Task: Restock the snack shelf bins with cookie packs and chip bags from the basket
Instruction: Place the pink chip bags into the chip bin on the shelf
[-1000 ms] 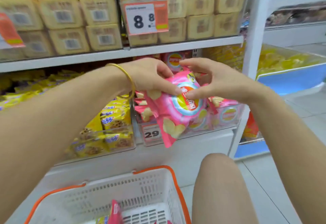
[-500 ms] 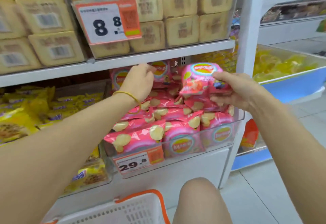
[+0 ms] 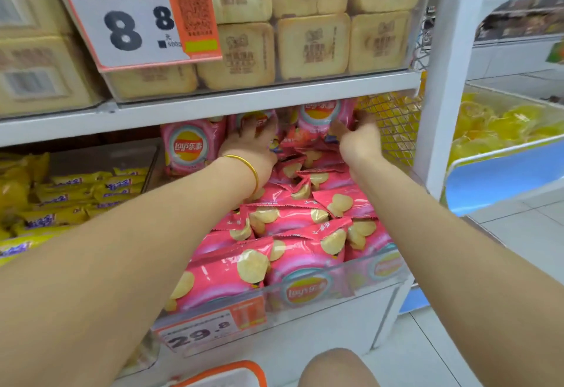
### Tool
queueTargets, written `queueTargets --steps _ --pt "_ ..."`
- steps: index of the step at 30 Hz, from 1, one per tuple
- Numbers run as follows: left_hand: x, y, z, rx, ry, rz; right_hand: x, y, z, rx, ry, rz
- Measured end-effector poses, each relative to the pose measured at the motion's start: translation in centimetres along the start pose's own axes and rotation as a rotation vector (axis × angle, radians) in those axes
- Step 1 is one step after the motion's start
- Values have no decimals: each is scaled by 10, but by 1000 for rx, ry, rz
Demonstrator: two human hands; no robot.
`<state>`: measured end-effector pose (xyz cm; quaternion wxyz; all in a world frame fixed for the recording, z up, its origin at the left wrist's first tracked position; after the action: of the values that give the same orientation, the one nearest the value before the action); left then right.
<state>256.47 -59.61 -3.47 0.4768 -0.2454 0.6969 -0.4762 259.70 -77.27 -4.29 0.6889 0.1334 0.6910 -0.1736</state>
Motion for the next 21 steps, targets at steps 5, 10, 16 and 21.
queueTargets --steps 5,10,16,21 --pt "2 2 -4 -1 -34 22 -21 12 15 9 -114 -145" --pt "1 3 -8 6 -53 -5 -22 23 23 46 -197 -446" --pt "-4 6 -7 27 -38 -101 -26 28 19 215 -203 -1020" --pt "-4 0 -14 126 5 -206 -22 28 14 193 -105 -1084"
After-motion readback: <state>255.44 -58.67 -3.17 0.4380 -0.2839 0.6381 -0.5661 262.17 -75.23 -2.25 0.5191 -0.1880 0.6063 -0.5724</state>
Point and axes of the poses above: each hand's wrist, its own z-axis towards the middle knuckle, its own y-axis out of the palm, x = y × z, the point moved 7 cm from there along z, towards the middle knuckle, and after that the axes turned 14 degrees about y, right-handed, at the moved point
